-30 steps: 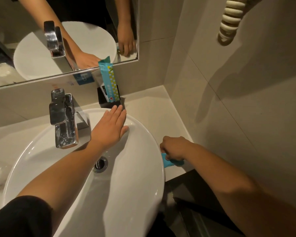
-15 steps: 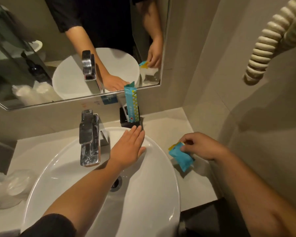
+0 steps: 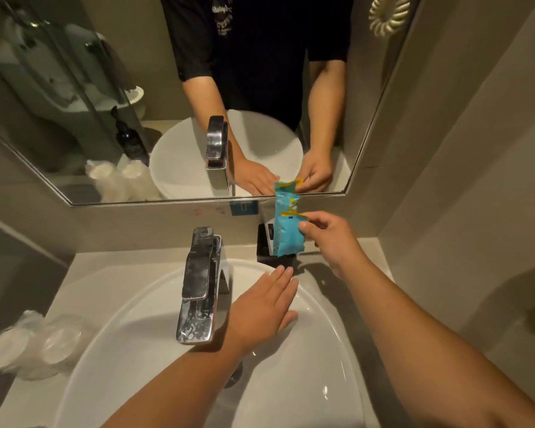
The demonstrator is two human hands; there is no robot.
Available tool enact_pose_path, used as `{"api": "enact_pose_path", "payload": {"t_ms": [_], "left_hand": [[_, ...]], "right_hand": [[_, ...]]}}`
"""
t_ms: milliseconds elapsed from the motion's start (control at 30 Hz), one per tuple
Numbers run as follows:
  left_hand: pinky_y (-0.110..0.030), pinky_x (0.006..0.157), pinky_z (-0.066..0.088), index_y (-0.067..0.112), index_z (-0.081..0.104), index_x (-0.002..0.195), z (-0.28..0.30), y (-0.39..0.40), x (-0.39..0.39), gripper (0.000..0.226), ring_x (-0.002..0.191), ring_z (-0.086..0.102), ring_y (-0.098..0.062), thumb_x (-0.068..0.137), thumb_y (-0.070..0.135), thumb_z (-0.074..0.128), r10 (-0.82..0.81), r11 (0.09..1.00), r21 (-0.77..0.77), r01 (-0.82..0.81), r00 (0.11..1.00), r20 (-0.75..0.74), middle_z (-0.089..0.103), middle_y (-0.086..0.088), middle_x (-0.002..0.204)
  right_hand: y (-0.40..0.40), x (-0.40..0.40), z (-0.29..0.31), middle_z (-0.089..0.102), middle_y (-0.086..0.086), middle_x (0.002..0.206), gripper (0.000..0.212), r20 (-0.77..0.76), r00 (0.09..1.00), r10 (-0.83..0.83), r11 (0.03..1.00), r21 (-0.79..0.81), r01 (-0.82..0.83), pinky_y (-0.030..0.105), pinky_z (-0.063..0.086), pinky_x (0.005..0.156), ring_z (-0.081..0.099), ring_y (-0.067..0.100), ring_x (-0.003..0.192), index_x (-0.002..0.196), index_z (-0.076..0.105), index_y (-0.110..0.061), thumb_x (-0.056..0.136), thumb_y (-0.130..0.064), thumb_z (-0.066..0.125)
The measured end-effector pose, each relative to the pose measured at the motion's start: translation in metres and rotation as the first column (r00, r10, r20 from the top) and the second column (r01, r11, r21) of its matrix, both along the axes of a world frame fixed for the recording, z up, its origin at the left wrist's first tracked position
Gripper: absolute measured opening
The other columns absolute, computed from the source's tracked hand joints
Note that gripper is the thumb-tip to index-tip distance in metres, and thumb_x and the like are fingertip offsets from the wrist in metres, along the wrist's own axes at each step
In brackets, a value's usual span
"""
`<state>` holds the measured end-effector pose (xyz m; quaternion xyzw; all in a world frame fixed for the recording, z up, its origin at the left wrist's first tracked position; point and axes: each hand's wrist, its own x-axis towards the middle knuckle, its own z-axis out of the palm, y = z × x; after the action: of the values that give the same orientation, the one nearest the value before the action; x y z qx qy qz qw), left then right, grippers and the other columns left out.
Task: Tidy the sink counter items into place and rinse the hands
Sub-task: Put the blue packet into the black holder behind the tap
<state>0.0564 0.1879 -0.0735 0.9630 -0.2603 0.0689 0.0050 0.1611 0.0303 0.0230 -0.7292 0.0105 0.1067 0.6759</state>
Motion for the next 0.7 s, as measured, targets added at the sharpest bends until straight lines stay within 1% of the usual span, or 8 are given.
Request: {"api": "enact_pose_path", "payload": {"t_ms": [67,133,200,300,400,533,600,700], "left_hand": [[-0.041,0.108,0.037,0.009,0.052,0.135,-0.002,0.000,0.000,0.058,0.133,0.044,-0.027,0.093,0.048,0.040,-0.002,1.000,-0.006,0.002,0.999,0.044,0.049,-0.012,0.142],[-0.041,0.108,0.039,0.009,0.052,0.135,-0.003,-0.001,0.000,0.058,0.133,0.044,-0.027,0.093,0.047,0.042,-0.004,1.000,-0.016,0.005,0.997,0.073,0.049,-0.012,0.142],[-0.042,0.107,0.040,0.009,0.051,0.136,-0.004,-0.001,0.000,0.058,0.134,0.043,-0.027,0.093,0.047,0.043,-0.002,1.000,-0.021,0.004,0.996,0.090,0.048,-0.012,0.143],[-0.043,0.106,0.041,0.008,0.051,0.136,-0.005,-0.001,0.000,0.058,0.134,0.042,-0.028,0.093,0.046,0.045,-0.010,1.000,-0.019,0.012,0.994,0.108,0.048,-0.013,0.142],[-0.042,0.106,0.041,0.007,0.052,0.134,-0.005,-0.001,0.000,0.057,0.133,0.044,-0.028,0.093,0.046,0.044,-0.018,1.000,-0.019,0.021,0.990,0.139,0.049,-0.014,0.141],[-0.041,0.108,0.039,0.007,0.053,0.134,-0.004,-0.001,0.000,0.056,0.133,0.044,-0.028,0.094,0.046,0.042,-0.018,1.000,-0.020,0.021,0.986,0.164,0.050,-0.013,0.141],[-0.041,0.108,0.039,0.007,0.052,0.135,-0.005,-0.001,-0.001,0.056,0.134,0.043,-0.028,0.095,0.046,0.042,-0.016,1.000,-0.022,0.020,0.987,0.157,0.049,-0.013,0.142],[-0.042,0.107,0.040,0.007,0.049,0.136,-0.007,-0.001,0.000,0.057,0.135,0.041,-0.028,0.095,0.046,0.043,-0.015,0.999,-0.031,0.020,0.990,0.143,0.047,-0.013,0.143]], "right_hand": [[0.007,0.004,-0.005,0.071,-0.006,0.089,0.019,0.017,1.000,0.000,1.000,-0.009,0.000,0.010,0.046,0.062,0.063,-0.007,0.069,0.103,0.069,-0.018,0.089,-0.007,0.063],[0.011,0.007,-0.011,0.072,-0.003,0.094,0.020,0.033,0.999,-0.004,1.000,-0.014,0.004,0.010,0.047,0.062,0.065,-0.003,0.075,0.105,0.070,-0.018,0.089,-0.009,0.063],[0.014,0.009,-0.016,0.073,-0.002,0.097,0.019,0.053,0.999,0.002,0.999,-0.042,0.000,0.014,0.051,0.069,0.066,0.003,0.083,0.104,0.071,-0.019,0.089,-0.011,0.063],[0.017,0.008,-0.023,0.072,0.001,0.100,0.019,0.098,0.995,0.030,0.992,-0.124,-0.018,0.026,0.054,0.083,0.067,0.014,0.094,0.105,0.072,-0.017,0.088,-0.012,0.065],[0.015,0.008,-0.027,0.064,-0.002,0.099,0.018,0.177,0.981,0.077,0.954,-0.300,-0.020,0.017,0.048,0.081,0.062,0.013,0.092,0.106,0.071,-0.014,0.088,-0.013,0.066],[0.011,0.010,-0.028,0.061,-0.004,0.097,0.020,0.228,0.967,0.117,0.912,-0.410,-0.013,0.009,0.042,0.075,0.059,0.010,0.090,0.108,0.070,-0.014,0.089,-0.016,0.065],[0.012,0.009,-0.026,0.060,-0.005,0.096,0.021,0.267,0.953,0.144,0.881,-0.474,-0.001,0.010,0.041,0.074,0.058,0.010,0.089,0.109,0.070,-0.013,0.089,-0.017,0.065],[0.013,0.006,-0.025,0.060,-0.004,0.095,0.020,0.341,0.922,0.186,0.840,-0.541,0.030,0.020,0.045,0.077,0.058,0.012,0.087,0.108,0.070,-0.013,0.089,-0.017,0.064]]}}
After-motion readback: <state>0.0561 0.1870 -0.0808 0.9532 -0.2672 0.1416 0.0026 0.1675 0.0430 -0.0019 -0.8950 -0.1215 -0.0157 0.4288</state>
